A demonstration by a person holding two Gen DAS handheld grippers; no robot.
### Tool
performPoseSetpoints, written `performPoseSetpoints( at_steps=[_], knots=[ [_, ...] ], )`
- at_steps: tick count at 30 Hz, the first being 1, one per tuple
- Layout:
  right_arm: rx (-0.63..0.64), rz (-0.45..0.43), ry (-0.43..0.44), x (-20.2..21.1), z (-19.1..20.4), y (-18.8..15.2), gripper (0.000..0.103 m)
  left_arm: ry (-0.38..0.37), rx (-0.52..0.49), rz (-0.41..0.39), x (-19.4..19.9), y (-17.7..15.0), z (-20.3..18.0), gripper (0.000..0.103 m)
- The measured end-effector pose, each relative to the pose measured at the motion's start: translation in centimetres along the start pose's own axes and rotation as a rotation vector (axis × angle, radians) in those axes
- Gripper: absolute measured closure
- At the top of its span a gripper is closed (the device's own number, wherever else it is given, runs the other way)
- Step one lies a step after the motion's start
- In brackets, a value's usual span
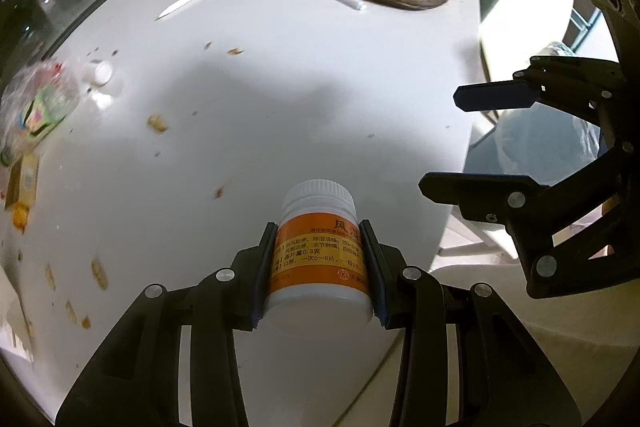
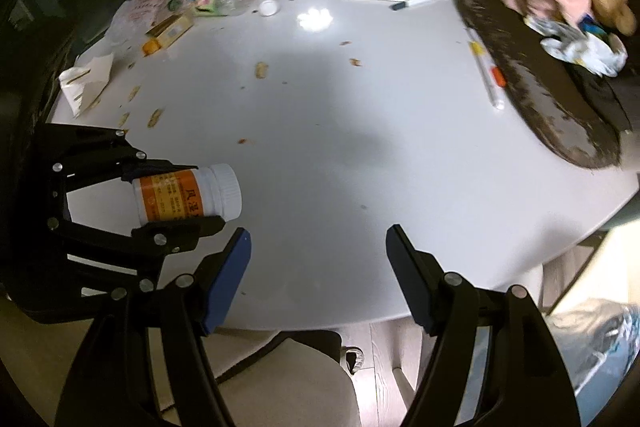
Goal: Collect trash
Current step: 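Carry the pill bottle with the left tool over the trash bin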
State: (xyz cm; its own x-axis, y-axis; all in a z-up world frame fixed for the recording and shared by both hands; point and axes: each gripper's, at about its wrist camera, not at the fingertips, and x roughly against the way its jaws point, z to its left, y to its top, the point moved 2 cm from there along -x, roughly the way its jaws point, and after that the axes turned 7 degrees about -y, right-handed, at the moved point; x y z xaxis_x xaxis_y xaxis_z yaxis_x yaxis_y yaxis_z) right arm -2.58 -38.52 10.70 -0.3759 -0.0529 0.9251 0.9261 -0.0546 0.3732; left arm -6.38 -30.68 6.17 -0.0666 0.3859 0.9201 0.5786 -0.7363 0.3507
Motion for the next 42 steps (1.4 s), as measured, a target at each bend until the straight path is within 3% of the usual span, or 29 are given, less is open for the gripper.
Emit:
performPoseSetpoints(
  at_steps=[24,42],
  knots=[
    [-0.197,-0.035,-0.099,5.6,-6.3,-4.9,0.036,-0.091,-0.208,0.017,0.6,4.3,-9.0,0.065],
    [-0.404,-0.093,-0.176,10.9,-12.7,-10.1,0.036,-0.167,-0.395,0.013,1.5,7.8,-17.9,0.065]
  ],
)
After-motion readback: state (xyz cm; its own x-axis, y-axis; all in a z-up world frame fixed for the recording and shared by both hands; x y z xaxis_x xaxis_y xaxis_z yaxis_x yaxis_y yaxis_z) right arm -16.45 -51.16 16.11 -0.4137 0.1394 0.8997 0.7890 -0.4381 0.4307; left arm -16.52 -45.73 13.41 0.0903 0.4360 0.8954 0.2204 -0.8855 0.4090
